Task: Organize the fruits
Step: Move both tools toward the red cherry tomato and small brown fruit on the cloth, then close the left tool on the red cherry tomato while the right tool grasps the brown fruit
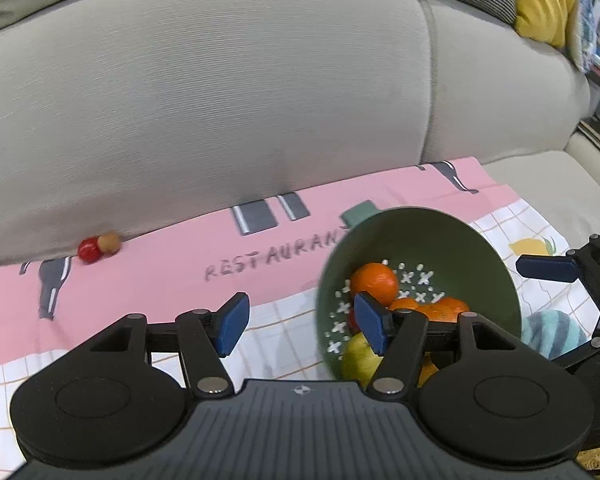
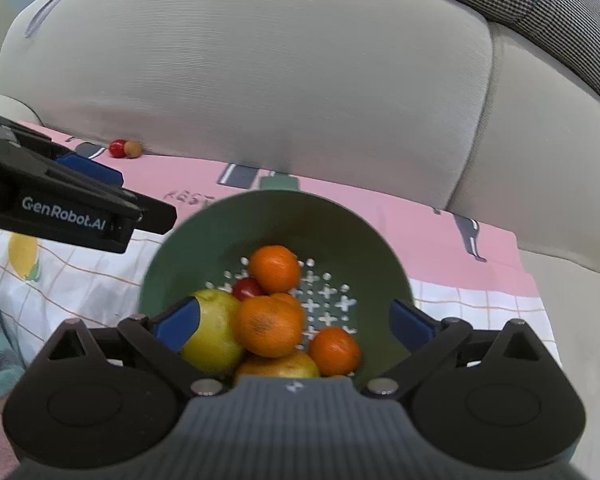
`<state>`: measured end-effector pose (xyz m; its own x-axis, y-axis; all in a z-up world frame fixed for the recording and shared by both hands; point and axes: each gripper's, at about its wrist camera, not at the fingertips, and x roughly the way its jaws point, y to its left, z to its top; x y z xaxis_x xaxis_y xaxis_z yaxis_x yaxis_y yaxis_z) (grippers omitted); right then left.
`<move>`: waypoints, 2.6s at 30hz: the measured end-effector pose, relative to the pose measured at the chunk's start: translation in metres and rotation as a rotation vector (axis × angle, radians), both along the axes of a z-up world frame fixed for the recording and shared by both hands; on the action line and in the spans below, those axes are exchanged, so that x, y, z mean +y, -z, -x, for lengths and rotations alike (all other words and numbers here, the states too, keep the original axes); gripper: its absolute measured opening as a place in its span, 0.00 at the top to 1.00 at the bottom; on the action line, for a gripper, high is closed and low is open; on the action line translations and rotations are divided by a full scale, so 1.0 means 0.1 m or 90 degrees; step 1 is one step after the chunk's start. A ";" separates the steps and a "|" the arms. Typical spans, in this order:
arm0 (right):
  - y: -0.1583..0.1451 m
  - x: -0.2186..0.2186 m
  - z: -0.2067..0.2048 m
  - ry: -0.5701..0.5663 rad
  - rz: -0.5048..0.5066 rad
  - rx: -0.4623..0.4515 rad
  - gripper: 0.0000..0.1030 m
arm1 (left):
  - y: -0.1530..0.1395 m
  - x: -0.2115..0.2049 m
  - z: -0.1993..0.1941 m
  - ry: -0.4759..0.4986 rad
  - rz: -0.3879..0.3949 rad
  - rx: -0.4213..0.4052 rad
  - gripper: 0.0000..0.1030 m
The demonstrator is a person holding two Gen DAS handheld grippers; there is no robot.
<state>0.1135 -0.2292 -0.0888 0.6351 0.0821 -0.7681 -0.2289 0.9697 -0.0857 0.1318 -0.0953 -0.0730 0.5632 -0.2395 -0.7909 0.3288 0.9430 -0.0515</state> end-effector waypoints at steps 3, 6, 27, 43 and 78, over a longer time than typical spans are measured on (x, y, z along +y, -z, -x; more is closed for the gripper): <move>-0.03 0.09 -0.02 -0.004 -0.012 0.004 0.04 | -0.02 0.14 0.00 -0.017 0.002 -0.003 0.31; -0.04 0.20 -0.04 -0.011 -0.018 0.010 0.04 | -0.04 0.28 0.00 -0.037 0.003 -0.008 0.31; -0.05 0.96 -0.52 -0.080 -0.022 0.015 0.04 | -0.14 1.11 -0.29 -0.137 0.038 -0.054 0.30; 0.22 1.31 -1.22 -0.112 -0.079 0.033 0.17 | 0.10 1.54 -0.75 -0.176 0.061 -0.038 0.31; 0.90 1.92 -2.06 -0.192 -0.133 0.063 0.61 | 1.05 1.91 -1.50 -0.164 0.017 0.033 0.61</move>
